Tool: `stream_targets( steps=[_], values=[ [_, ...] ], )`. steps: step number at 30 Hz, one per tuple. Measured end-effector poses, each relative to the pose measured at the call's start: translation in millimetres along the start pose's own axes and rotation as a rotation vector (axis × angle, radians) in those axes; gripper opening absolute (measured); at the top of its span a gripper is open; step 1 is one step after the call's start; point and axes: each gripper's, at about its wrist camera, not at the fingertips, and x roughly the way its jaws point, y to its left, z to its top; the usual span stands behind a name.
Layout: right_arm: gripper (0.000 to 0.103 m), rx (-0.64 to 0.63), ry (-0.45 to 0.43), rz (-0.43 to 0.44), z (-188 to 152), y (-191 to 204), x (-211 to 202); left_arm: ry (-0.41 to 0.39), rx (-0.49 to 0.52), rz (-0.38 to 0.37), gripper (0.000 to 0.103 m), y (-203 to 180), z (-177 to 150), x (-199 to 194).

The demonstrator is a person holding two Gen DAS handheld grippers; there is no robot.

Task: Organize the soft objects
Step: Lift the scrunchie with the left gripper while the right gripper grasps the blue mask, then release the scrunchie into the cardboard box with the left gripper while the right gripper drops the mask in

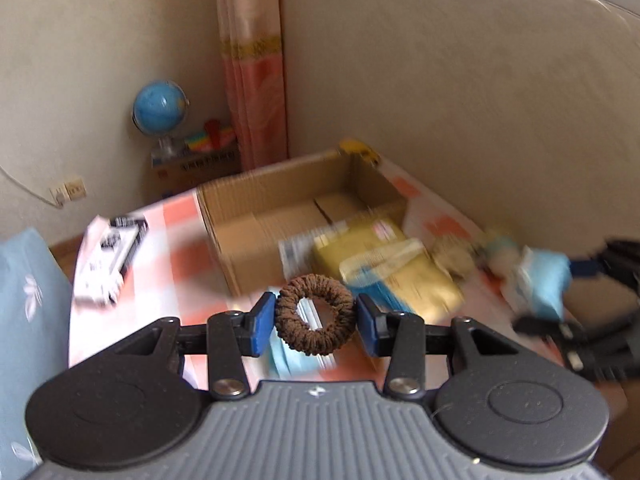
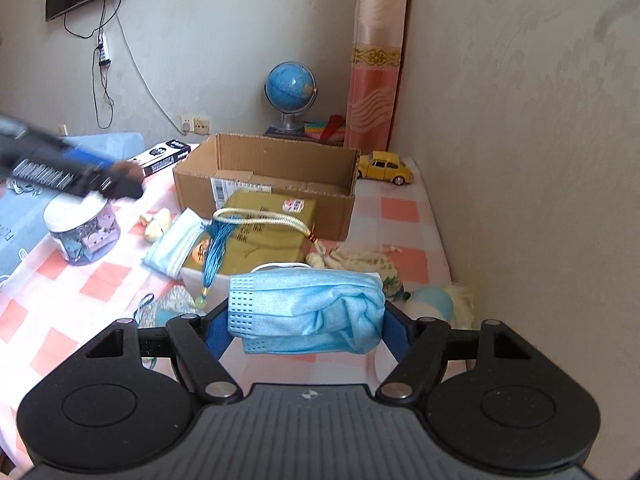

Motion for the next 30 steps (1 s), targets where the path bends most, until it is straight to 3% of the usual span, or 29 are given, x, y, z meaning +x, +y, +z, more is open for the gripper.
stream_targets(
  steps=[11, 12, 13, 14, 15, 25, 30],
  values=[
    [0.077, 0.025, 0.000, -0.014, 12, -8, 13, 0.005, -0.038, 0.063, 0.045, 28, 61, 75],
    [0.077, 0.028, 0.002, -0.015, 13, -8, 14, 0.009, -0.042, 0.069, 0.056, 31, 62, 80],
    [0.077, 0.029, 0.002, -0.016, 14, -9, 16, 0.013, -0.050, 0.073, 0.072, 33, 63, 85],
    [0.077, 0.031, 0.002, -0.017, 15, -9, 17, 0.008, -0.061, 0.080, 0.079, 35, 63, 87],
    [0.077, 0.031, 0.001, -0.016, 16, -8, 18, -0.003, -0.069, 0.092, 0.084, 37, 62, 87],
    [0.077, 0.027, -0.012, -0.010, 26, 0, 17, -0.040, -0.078, 0.069, 0.095, 25, 15, 29],
    [0.077, 0.016, -0.030, -0.005, 38, 3, 15, -0.025, -0.134, 0.037, 0.095, 17, -21, 2]
  ],
)
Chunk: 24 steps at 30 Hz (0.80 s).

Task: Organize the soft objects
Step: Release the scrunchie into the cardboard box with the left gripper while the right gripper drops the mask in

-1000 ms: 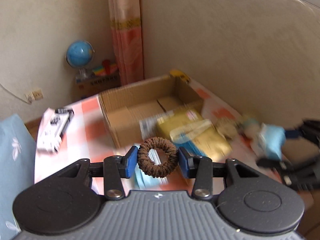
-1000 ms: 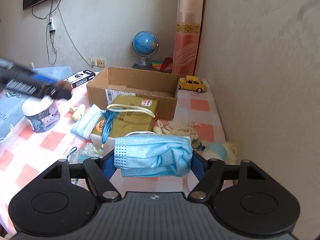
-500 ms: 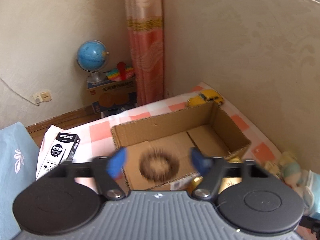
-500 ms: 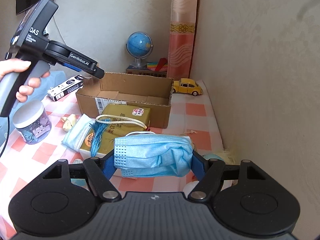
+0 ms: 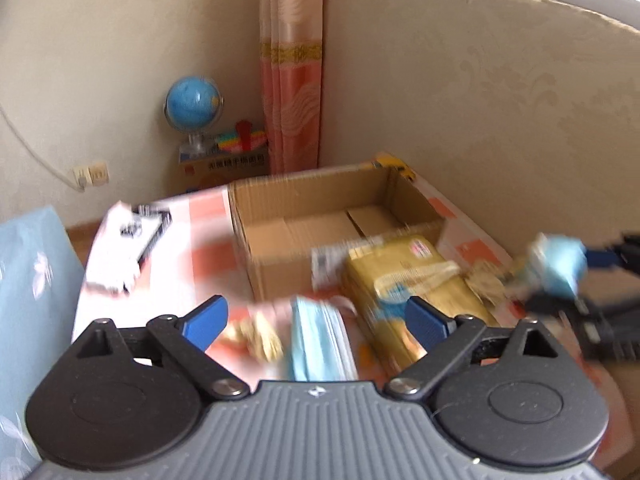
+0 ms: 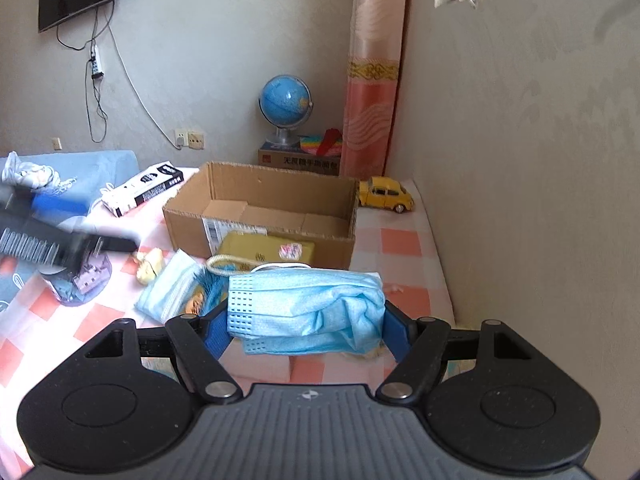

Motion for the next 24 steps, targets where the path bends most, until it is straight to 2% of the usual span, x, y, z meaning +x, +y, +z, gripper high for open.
stream_targets(
  steps=[5, 9, 20, 22, 24],
  values=[
    [0.077, 0.009, -0.009, 0.022, 21, -2, 9, -0.010, -0.080, -0.008, 0.095, 0, -32, -19],
    [0.077, 0.001, -0.012, 0.029, 45, -1, 26, -0.001, -0.107, -0.011, 0.095, -1, -49, -24],
    [0.078, -0.022, 0.004, 0.026, 113, 0, 104, -0.004, -0.153, 0.043, 0.096, 15, -61, -20],
    [0.081, -0.018, 0.012, 0.025, 120, 0, 118, -0.011, -0.171, 0.039, 0.096, 20, -63, -19],
    [0.096, -0.023, 0.018, 0.024, 123, 1, 129, -0.012, -0.198, 0.025, 0.097, 25, -65, -18]
  ],
)
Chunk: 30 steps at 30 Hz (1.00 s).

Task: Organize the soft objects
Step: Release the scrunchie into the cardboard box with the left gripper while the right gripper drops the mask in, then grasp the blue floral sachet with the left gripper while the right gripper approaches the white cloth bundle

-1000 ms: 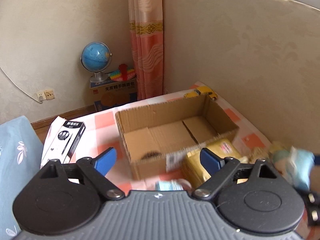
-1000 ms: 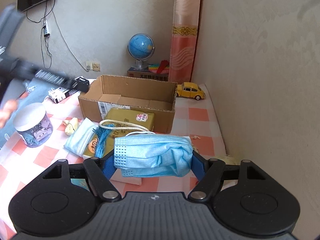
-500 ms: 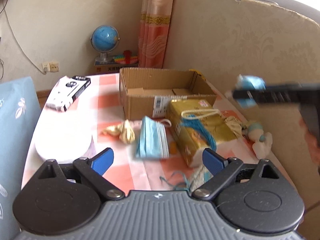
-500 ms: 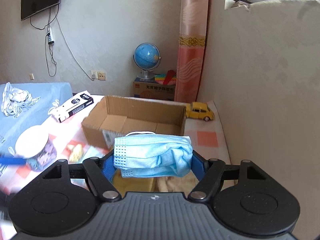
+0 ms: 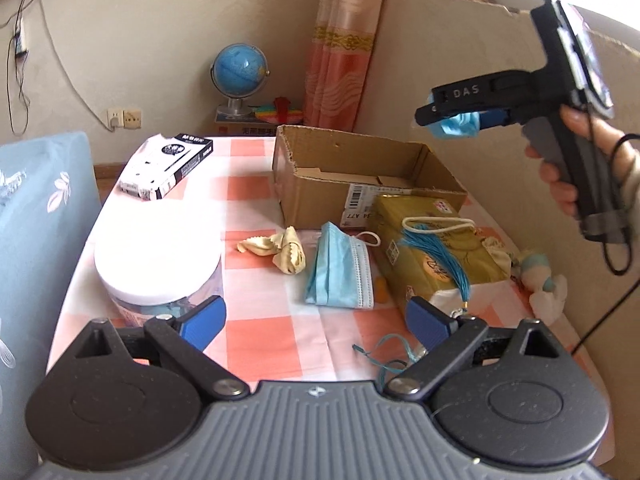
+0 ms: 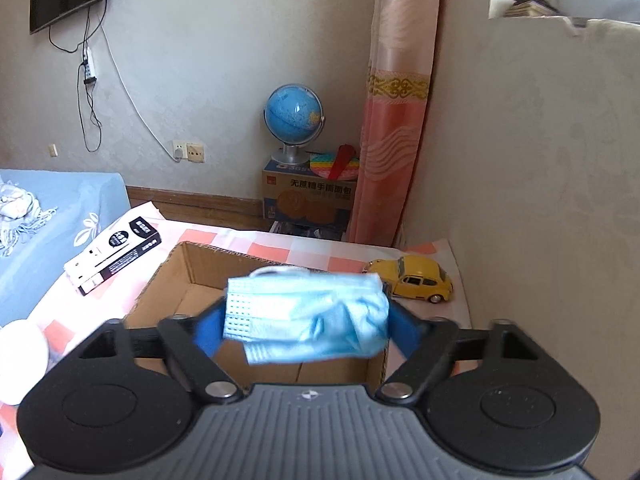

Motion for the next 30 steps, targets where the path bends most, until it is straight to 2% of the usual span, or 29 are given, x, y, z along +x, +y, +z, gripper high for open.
stream_targets(
  steps=[2, 6, 9, 15, 22, 30],
  values=[
    [0.103, 0.005, 0.000, -0.002, -1, 0, 4, 0.004, -0.023, -0.006, 0.097, 5, -1, 1],
    [0.103, 0.023, -0.003, 0.013, -9, -2, -3, 0.003, -0.015, 0.016, 0.100, 5, -3, -1],
    [0.103, 0.023, -0.006, 0.011, -18, -3, -19, -0.003, -0.011, -0.002, 0.100, 3, -2, -4],
    [0.103, 0.045, -0.041, 0.013, -42, -12, -66, -0.010, 0.006, -0.021, 0.101, -4, -7, -9],
    [0.103, 0.116, -0.058, -0.048, -100, -26, -113, -0.014, 0.054, -0.012, 0.101, -15, -12, -13],
    [0.103, 0.197, 0.013, -0.146, -183, -33, -119, 0.024, 0.107, -0.014, 0.101, -29, -19, -6]
  ],
)
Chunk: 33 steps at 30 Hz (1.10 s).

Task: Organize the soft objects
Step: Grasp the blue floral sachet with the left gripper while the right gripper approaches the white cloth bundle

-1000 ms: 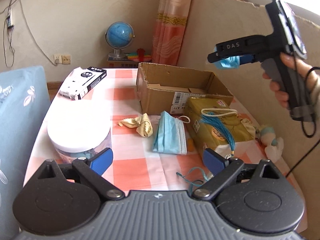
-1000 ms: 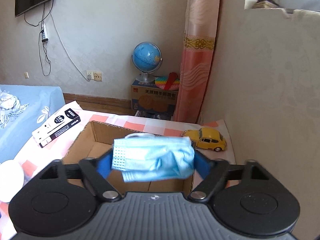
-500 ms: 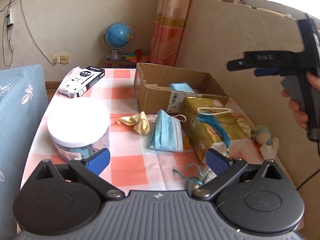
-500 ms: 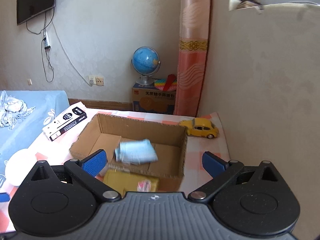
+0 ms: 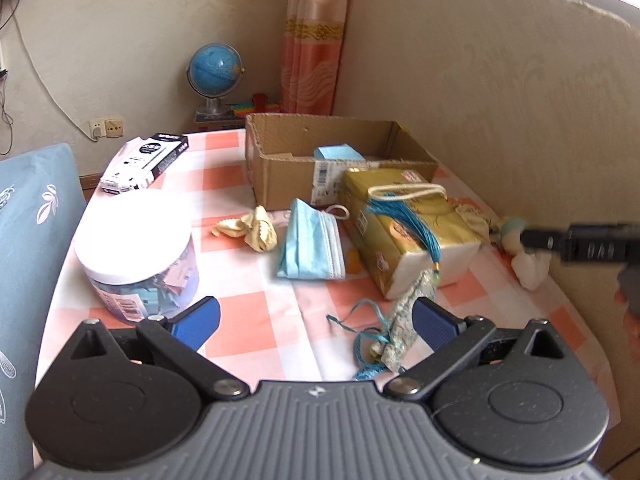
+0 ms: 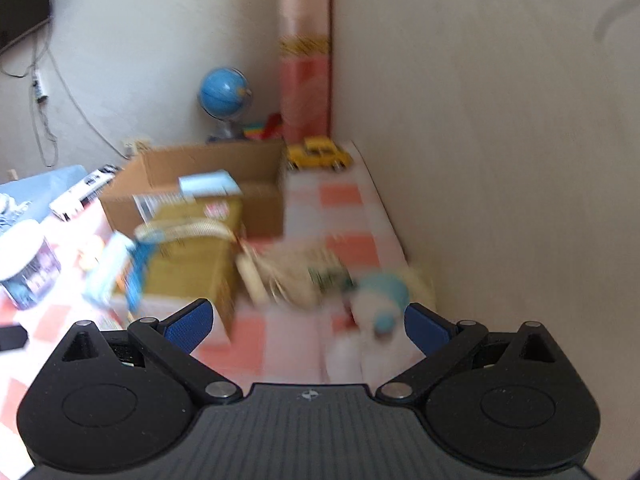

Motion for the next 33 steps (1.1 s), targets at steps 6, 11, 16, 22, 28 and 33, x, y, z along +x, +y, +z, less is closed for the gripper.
stream_targets(
  steps=[6, 11, 16, 22, 28, 33],
  values=[
    [0.103, 0.010, 0.052, -0.048, -27, -9, 22, 0.021, 0.041, 0.001, 0.101, -12, -1, 8],
    [0.103, 0.026, 0.064, -0.053, -27, -18, 37, 0.033, 0.060, 0.005, 0.101, -18, -1, 13],
    [0.103, 0.005, 0.102, -0.035, -26, -12, 52, 0.057, 0.075, -0.015, 0.101, -20, -2, 19],
    [0.103, -0.019, 0.133, 0.078, -33, 1, 50, 0.066, 0.114, -0.023, 0.101, -26, -4, 22],
    [0.103, -0.087, 0.143, 0.057, -41, 12, 49, 0.074, 0.164, -0.034, 0.101, -37, -8, 32],
    [0.103, -0.105, 0.129, 0.062, -45, 12, 47, 0.060, 0.241, -0.010, 0.098, -47, -8, 45]
  ],
)
